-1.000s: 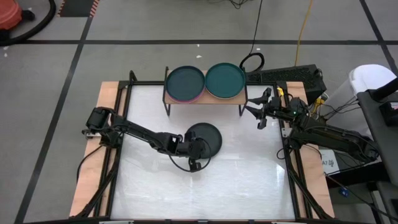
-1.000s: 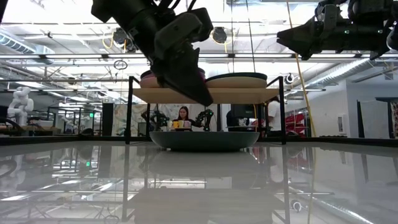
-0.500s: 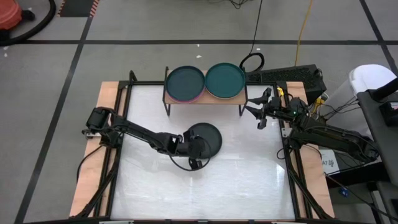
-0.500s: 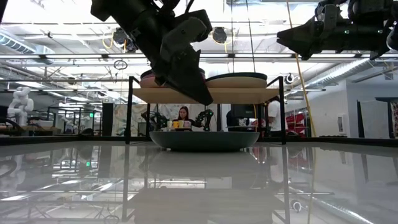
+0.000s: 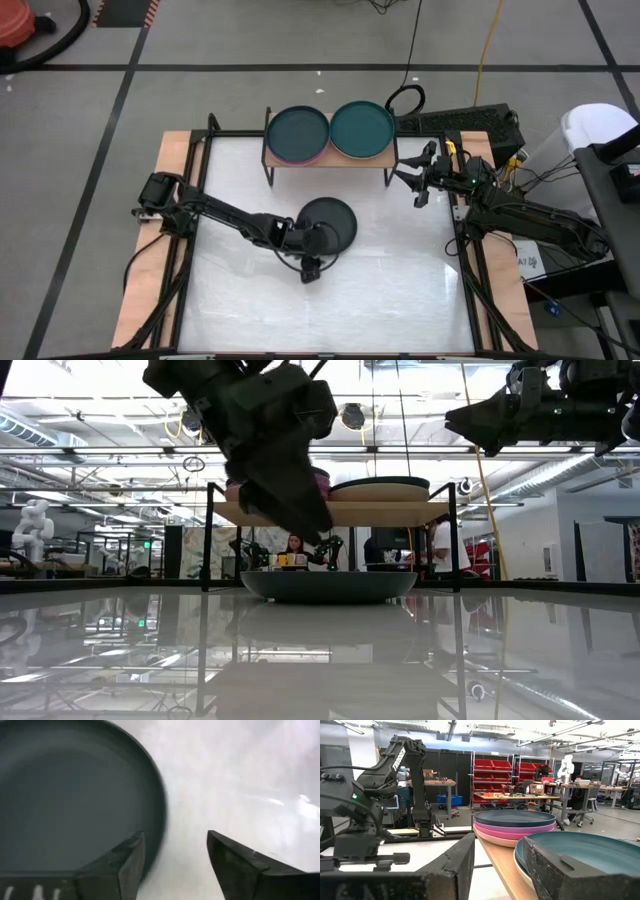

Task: Place and stack plates onto a shelf
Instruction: Stack the black plate on top of the green plate on the shelf

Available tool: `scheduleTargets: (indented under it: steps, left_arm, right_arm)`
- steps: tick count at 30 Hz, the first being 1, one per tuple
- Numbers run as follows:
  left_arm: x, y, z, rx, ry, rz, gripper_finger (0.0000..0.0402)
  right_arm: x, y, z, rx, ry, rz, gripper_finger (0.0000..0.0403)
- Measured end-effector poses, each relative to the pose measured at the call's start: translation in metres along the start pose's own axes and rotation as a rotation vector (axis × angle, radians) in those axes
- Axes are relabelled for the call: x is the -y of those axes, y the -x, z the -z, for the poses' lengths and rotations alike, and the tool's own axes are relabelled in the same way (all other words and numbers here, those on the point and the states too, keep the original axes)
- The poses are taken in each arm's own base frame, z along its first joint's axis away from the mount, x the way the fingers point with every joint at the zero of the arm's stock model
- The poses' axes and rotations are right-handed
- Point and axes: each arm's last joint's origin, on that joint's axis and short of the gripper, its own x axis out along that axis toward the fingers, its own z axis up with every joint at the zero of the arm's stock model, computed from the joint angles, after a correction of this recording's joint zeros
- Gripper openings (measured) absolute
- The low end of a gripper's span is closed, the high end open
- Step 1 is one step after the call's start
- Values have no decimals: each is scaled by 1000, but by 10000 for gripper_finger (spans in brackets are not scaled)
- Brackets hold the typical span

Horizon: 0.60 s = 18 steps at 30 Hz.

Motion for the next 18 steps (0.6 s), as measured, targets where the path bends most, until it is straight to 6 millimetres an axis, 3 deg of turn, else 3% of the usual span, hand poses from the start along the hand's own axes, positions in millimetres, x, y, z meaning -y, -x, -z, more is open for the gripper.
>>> scheduleTargets:
  steps: [9, 18]
  left_arm:
    - [4, -1, 6, -49, 1, 41, 234]
    - [-2, -36, 24, -131, -6, -22, 234]
  right_arm:
    - [0, 0, 0, 0, 0, 0, 146]
    - [0, 0, 1, -11, -4, 0, 146]
